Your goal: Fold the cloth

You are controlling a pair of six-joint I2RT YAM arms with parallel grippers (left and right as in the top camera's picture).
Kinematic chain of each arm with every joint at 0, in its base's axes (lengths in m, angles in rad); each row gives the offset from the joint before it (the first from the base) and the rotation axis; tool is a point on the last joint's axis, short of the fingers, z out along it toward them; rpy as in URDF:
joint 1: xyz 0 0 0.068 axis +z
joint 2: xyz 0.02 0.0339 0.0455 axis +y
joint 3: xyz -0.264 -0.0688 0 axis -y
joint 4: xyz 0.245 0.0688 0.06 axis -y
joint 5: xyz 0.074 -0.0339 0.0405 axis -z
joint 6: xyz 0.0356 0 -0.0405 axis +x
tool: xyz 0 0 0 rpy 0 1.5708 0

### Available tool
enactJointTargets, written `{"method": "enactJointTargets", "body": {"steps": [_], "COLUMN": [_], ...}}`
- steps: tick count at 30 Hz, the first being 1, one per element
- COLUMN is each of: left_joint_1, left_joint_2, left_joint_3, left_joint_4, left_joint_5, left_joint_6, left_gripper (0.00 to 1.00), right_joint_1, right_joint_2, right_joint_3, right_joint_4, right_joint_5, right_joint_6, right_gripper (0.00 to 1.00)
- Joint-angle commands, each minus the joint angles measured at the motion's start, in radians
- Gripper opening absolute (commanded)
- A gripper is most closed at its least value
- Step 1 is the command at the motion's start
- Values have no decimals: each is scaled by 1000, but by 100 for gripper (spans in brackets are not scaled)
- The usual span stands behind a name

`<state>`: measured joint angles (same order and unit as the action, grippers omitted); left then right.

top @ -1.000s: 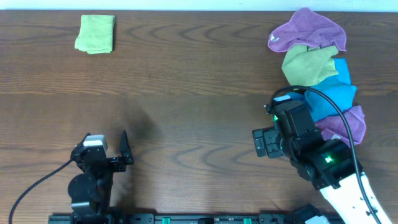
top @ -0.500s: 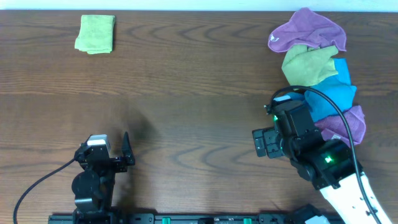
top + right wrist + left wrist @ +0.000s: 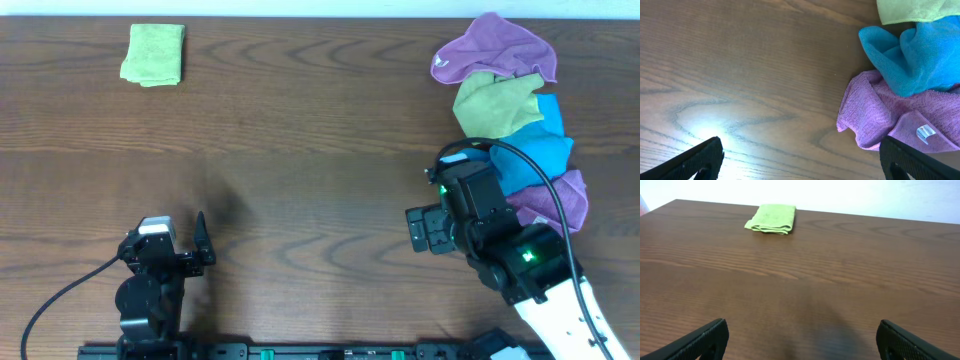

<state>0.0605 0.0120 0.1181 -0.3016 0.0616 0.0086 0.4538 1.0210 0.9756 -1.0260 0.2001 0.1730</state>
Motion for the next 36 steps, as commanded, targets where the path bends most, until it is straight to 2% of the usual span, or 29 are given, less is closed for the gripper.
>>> {"method": "enactJointTargets", "body": {"steps": [1, 13, 16, 18, 24, 32, 36], "left_joint_1": [-5, -5, -5, -5, -5, -5, -5], "left_joint_2": [-8, -8, -8, -8, -8, -8, -8], "left_joint_3": [-26, -26, -26, -26, -26, -26, -26], "left_joint_4": [0, 0, 0, 0, 0, 0, 0], "left_joint_5": [-23, -23, -23, -23, -23, -23, -23], "left_joint_6": [14, 14, 14, 14, 14, 14, 14], "left_gripper": [95, 96, 95, 95, 95, 95, 95], "right_joint_1": [-8, -9, -48, -108, -285, -293, -298], "right_joint_2": [-2, -6, -50, -105, -297, -705, -826], "right_joint_3": [-1, -1, -4, -20, -158, -451, -526], "right_joint_4": [0, 0, 5, 59, 235, 312, 312], "right_joint_5": [4, 8, 91, 92, 54, -33, -73], "right_joint_6": [13, 13, -38, -98, -100, -102, -100], "right_gripper": [99, 99, 99, 99, 99, 99, 99]}}
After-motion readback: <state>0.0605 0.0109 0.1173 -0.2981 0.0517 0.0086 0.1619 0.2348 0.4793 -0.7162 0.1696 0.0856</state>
